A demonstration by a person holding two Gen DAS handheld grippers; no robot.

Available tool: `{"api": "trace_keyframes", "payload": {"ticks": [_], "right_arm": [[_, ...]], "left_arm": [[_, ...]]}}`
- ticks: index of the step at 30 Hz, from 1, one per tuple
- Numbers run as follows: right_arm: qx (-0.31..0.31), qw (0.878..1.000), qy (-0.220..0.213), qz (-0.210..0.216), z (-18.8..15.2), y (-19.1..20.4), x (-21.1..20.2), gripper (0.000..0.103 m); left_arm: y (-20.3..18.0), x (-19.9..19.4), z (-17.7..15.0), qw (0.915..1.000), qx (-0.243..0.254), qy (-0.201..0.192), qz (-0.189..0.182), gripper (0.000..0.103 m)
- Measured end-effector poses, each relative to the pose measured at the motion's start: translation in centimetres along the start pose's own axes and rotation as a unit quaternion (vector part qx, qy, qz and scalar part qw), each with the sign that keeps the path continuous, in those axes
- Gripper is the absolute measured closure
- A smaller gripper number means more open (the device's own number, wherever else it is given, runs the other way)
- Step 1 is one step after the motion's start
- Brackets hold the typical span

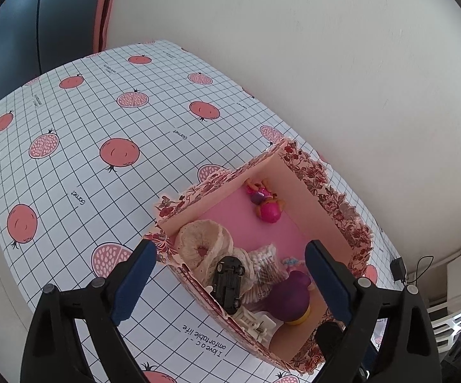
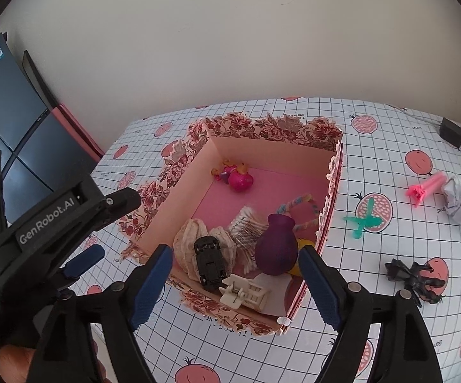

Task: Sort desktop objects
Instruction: 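Open both grippers to drop the dog figure and clip into the box, then withdraw both grippers from the box toward the black figure and crumpled paper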

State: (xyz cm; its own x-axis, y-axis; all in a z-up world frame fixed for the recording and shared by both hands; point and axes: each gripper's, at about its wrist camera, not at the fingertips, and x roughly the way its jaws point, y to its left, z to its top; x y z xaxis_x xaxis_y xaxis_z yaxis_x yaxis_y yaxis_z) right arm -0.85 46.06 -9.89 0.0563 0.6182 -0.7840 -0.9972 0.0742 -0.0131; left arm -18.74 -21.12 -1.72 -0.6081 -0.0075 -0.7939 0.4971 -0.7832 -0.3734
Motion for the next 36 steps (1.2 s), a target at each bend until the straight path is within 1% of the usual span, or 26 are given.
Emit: {"api": "trace_keyframes", "payload": {"ticks": [4,7,16,18,27,30,36], "right_arm": [[-0.003,1.000,-0.003,0.005,0.1,-0.1,-0.1,0.006],[-0.003,1.000,-0.004,0.009,0.1,-0.3,-0.2,0.002],[-0.014,1.000,0.000,0.013,0.1,-0.5,-0.1,0.000],[-0.018,1.000,0.000,0.015,0.1,-0.6,-0.1,0.000],[-0.028,0.999,0.007,0.023,0.2,-0.8,0.0,0.000],[-0.033,0.999,0.009,0.025,0.2,-0.9,-0.1,0.000],[-0.043,0.999,0.011,0.029,0.4,-1.4,-0.4,0.000]], "left_arm": [[0.1,0.0,0.0,1.0000,-0.001,-0.003,0.004,0.007],[0.2,0.0,0.1,1.0000,0.000,-0.006,0.008,0.007],[0.4,-0.1,0.1,0.9998,-0.006,-0.015,0.012,0.005],[0.4,-0.2,0.1,0.9997,-0.006,-0.018,0.015,0.000],[0.5,-0.4,0.1,0.9993,-0.007,-0.026,0.024,0.000],[0.4,-0.5,0.1,0.9990,-0.002,-0.028,0.034,0.000],[-0.4,-0.6,-0.3,0.9972,0.024,-0.035,0.061,0.000]]}}
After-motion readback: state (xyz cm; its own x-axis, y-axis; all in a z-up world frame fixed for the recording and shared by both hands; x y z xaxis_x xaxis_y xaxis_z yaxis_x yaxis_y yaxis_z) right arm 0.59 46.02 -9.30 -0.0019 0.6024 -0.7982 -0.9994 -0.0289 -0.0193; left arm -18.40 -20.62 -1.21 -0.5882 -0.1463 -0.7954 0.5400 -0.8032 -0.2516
